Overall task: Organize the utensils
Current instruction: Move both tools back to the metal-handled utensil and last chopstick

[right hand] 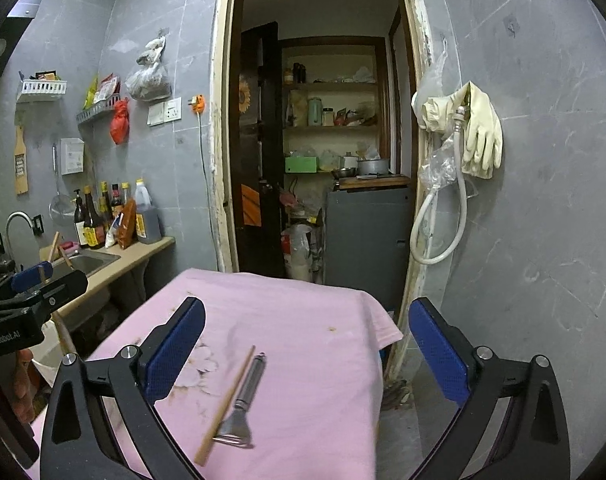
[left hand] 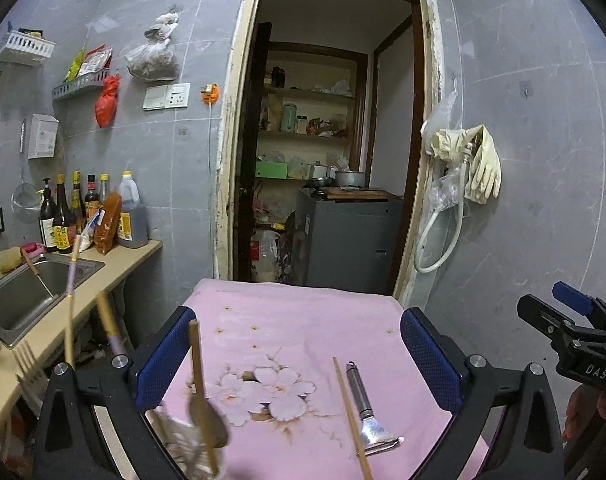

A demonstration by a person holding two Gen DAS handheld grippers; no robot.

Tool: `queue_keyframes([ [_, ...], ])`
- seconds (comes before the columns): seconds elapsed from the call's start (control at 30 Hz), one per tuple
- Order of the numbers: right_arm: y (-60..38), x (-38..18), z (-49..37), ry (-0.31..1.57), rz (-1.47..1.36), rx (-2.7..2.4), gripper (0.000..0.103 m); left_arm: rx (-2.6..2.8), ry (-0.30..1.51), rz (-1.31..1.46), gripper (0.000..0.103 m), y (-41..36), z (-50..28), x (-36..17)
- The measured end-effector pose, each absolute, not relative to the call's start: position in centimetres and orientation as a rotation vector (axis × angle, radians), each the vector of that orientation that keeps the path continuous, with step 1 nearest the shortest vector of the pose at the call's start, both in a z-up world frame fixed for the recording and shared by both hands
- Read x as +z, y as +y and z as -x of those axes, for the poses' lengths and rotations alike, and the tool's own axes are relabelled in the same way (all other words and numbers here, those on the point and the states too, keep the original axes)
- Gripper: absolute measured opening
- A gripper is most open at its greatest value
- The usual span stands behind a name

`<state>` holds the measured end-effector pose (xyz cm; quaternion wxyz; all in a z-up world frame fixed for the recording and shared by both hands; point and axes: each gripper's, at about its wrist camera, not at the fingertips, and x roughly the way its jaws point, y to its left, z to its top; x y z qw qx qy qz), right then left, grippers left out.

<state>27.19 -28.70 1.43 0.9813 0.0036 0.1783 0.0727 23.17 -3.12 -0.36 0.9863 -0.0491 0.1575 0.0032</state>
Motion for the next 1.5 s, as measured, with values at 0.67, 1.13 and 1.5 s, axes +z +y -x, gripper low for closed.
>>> queue_keyframes([
  [0.67, -31.2, -2.0, -32.1, 0.410, -0.049, 0.230, 0.100, 0.160, 0.253, -0.022, 0.103, -7.1, -25.7, 0.9],
  [1.13, -34.3, -3.2, -33.4, 0.445, -0.029, 0.192, 0.100, 0.033, 0.299, 0.009, 0.103, -10.8, -29.1, 0.2],
  [1.5, -34.7, -7.4, -34.9, 0.532, -0.042, 0.170, 0.100, -0.007, 0.513, 0.102, 0.103, -9.8, -34.5, -5.4],
])
